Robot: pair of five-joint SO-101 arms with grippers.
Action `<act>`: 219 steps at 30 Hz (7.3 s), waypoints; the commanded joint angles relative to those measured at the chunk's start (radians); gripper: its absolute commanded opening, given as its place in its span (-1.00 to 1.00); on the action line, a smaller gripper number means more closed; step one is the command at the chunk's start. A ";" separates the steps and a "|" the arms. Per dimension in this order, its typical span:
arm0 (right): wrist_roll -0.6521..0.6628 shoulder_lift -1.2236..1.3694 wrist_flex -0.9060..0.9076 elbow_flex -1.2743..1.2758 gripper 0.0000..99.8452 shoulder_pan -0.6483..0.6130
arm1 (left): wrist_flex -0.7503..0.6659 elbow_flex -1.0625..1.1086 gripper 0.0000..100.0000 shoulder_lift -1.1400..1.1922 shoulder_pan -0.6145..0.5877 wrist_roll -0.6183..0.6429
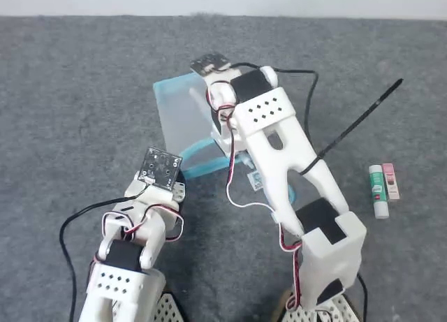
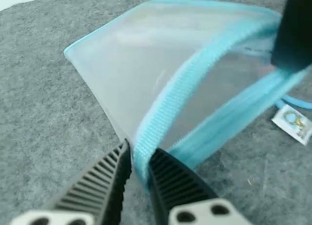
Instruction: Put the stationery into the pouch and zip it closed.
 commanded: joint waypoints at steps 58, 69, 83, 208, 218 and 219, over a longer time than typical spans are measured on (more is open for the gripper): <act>0.578 -0.796 -0.470 1.149 -0.65 0.848 | 0.379 -0.354 -0.97 -0.015 -0.080 -0.121; 0.617 -0.499 -0.484 1.036 -0.65 0.929 | 0.325 -0.226 -0.97 -0.015 -0.110 -0.298; 0.726 -0.410 -0.550 1.005 -0.65 1.006 | 0.187 -0.145 -0.97 -0.014 -0.203 -0.233; 0.143 -0.495 -0.283 0.740 -0.99 -0.031 | 0.057 -0.101 -0.97 -0.011 0.144 0.026; 0.002 -0.140 -0.117 0.249 -0.99 0.058 | 0.057 -0.101 -0.97 -0.012 0.155 0.023; -0.003 -0.117 -0.088 0.198 -0.99 0.051 | 0.057 -0.099 -0.97 -0.012 0.163 0.021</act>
